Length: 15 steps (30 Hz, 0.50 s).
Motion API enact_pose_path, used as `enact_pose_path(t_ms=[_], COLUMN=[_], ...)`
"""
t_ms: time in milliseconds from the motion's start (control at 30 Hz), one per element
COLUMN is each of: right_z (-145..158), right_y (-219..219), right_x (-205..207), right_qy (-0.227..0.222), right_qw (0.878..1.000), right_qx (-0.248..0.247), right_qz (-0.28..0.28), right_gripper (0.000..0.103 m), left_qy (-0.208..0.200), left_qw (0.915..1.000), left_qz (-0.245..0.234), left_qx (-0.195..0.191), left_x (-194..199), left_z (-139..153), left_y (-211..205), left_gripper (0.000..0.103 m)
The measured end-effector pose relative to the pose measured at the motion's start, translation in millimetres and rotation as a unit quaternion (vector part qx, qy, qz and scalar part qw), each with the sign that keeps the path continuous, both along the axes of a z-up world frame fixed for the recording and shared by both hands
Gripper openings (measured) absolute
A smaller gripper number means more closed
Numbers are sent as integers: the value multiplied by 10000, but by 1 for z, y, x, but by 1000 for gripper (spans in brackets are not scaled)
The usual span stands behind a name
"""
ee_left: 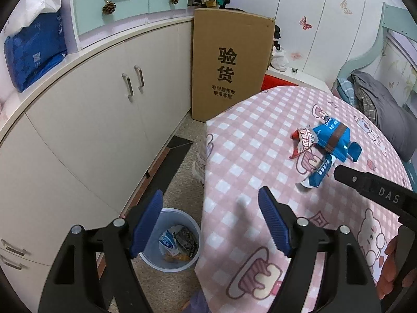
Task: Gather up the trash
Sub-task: 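Move both tools back over the table toward the remaining trash, then grasp the white-blue tube with the right tool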
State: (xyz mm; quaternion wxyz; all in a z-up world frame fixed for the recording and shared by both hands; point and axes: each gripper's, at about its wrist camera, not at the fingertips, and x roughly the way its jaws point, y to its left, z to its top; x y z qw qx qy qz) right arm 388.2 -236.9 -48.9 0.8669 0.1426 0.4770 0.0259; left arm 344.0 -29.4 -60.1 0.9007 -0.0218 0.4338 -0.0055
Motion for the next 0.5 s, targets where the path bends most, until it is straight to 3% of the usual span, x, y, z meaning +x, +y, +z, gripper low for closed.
enact_pose_path(t_ms=[167, 333, 433, 500], right_z=[-3, -10, -16, -17], right_y=[17, 25, 35, 37], right_x=[13, 24, 27, 26], right_qy=[20, -34, -124, -224], right_qw=[9996, 9976, 9928, 9914], right_qx=[-294, -675, -1194, -1286], right_qz=[58, -129, 14, 76], right_gripper=[58, 78, 80, 78], left_qy=[46, 114, 184, 233], left_qw=[10000, 9999, 9998, 9996], left_qz=[70, 123, 123, 185], left_qx=[-23, -11, -24, -7], left_x=[7, 10, 9, 8], left_z=[-3, -8, -12, -15], left_y=[3, 9, 13, 16], left_gripper=[74, 74, 75, 75])
